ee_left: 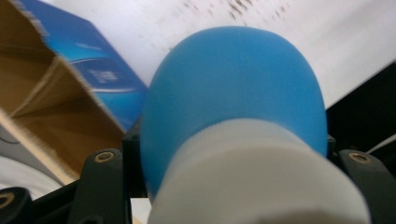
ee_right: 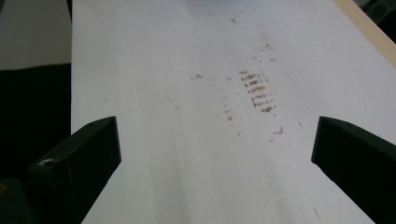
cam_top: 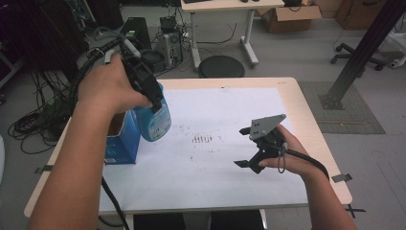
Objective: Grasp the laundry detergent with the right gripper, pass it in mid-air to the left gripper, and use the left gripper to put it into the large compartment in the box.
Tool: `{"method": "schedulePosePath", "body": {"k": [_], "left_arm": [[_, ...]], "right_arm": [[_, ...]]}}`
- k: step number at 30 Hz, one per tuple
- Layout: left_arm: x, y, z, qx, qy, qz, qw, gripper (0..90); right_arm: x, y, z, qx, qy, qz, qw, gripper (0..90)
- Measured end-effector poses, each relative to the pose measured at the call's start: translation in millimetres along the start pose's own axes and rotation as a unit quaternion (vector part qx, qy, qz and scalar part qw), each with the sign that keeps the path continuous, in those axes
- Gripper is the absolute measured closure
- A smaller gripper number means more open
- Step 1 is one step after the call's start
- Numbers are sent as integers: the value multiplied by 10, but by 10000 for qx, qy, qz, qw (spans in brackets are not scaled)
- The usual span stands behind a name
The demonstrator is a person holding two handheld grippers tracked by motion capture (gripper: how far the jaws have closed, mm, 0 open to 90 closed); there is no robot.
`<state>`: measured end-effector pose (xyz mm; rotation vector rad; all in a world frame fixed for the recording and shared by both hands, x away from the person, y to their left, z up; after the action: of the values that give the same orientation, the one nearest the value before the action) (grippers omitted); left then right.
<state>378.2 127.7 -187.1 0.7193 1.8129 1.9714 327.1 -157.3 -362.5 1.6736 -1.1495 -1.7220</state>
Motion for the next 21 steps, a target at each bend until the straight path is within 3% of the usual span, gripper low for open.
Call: {"method": "schedulePosePath", "body": {"k": [3,5,6,7,9,12,13,14,15,16,18,19,20,21], "left_arm": [[53,226,168,149,389,-201,9989,395],[75,321,235,209,686,-345,9968,395],[75,321,235,209,686,-345,9968,395],[108,420,316,196,888,-332,9953,395],[139,498,407,169,1041,-260,9941,395],[182,548,574,316,1471,-223,9884,395],[182,548,574,316,1471,-223,9884,395],[217,557,683,353,1706,-189,9845,395],[236,556,737,365,1812,-183,9826,395],[236,556,737,365,1812,-183,9826,395],[310,552,882,379,2096,-184,9769,395],[310,552,882,379,2096,-184,9769,395],[361,540,971,370,2237,-192,9738,395],[361,540,971,370,2237,-192,9738,395]], "right_arm": [[47,38,-29,50,33,221,9997,16],[68,52,-49,76,22,296,9995,16],[68,52,-49,76,22,296,9995,16],[89,63,-64,79,12,355,9993,17],[106,74,-80,72,-5,395,9992,17],[126,88,-106,96,-38,450,9989,18],[126,88,-106,96,-38,450,9989,18],[131,98,-117,99,-45,451,9989,18],[133,100,-119,98,-60,450,9989,18],[137,103,-121,96,-64,459,9989,18],[148,107,-124,98,-75,480,9988,18],[148,107,-124,98,-75,480,9988,18],[164,109,-130,82,-69,500,9987,18],[170,107,-133,85,-86,513,9986,18]]}}
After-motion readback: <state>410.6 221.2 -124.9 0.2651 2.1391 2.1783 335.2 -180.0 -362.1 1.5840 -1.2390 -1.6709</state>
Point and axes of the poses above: each handheld gripper's, and its own axes: y roughly backward along the jaws, x roughly out of its underside, z roughly to its left, the point moved 5 cm from there along -y, roughly forward along the jaws, and after that the axes turned 12 degrees about z, right-handed, at the moved point
